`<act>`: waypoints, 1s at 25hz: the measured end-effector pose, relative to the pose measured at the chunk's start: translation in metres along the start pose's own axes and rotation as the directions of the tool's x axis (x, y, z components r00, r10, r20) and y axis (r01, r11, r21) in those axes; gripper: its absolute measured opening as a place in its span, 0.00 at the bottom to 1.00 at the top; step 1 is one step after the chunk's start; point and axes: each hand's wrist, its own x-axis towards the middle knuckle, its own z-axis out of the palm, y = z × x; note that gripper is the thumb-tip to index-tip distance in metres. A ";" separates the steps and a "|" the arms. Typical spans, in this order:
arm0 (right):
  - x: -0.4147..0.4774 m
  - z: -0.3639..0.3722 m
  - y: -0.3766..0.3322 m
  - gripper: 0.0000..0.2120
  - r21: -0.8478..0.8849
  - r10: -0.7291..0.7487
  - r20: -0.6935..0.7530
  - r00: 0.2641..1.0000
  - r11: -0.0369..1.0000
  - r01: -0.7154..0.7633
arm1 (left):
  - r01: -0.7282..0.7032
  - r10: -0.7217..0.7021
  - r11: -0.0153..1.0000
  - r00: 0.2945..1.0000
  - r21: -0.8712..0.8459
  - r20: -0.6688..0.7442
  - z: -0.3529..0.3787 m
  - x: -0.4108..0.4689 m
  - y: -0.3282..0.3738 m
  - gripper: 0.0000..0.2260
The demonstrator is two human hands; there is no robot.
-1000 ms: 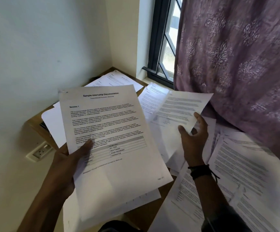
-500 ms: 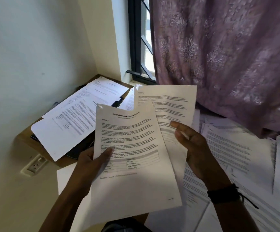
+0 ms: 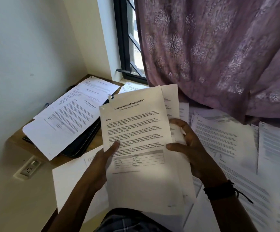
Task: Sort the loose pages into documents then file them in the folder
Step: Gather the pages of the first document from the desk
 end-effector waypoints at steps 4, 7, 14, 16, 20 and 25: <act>-0.005 -0.016 0.005 0.47 -0.154 -0.051 -0.020 0.999 0.987 0.047 | -0.155 0.158 0.987 0.986 0.051 -0.052 0.005 0.003 0.002 0.15; -0.001 -0.016 0.023 0.25 -0.546 -0.184 -0.201 0.962 0.837 0.046 | -0.343 0.365 0.924 0.923 0.168 -0.121 0.013 0.003 0.005 0.14; 0.000 -0.018 0.064 0.08 -0.626 -0.340 -0.216 0.915 0.768 0.138 | -0.414 0.472 0.855 0.871 0.312 -0.139 0.020 0.011 -0.005 0.13; 0.004 -0.019 0.071 0.07 -0.689 -0.403 -0.168 0.899 0.701 0.185 | -0.422 0.478 0.848 0.871 0.321 -0.116 0.020 0.014 -0.007 0.14; 0.011 -0.022 0.073 0.05 -0.703 -0.390 -0.201 0.899 0.696 0.145 | -0.451 0.498 0.838 0.862 0.309 -0.093 0.018 0.016 -0.007 0.16; 0.017 -0.022 0.067 0.10 -0.656 -0.289 -0.216 0.932 0.751 0.081 | -0.425 0.467 0.848 0.882 0.316 -0.067 0.019 0.021 0.000 0.15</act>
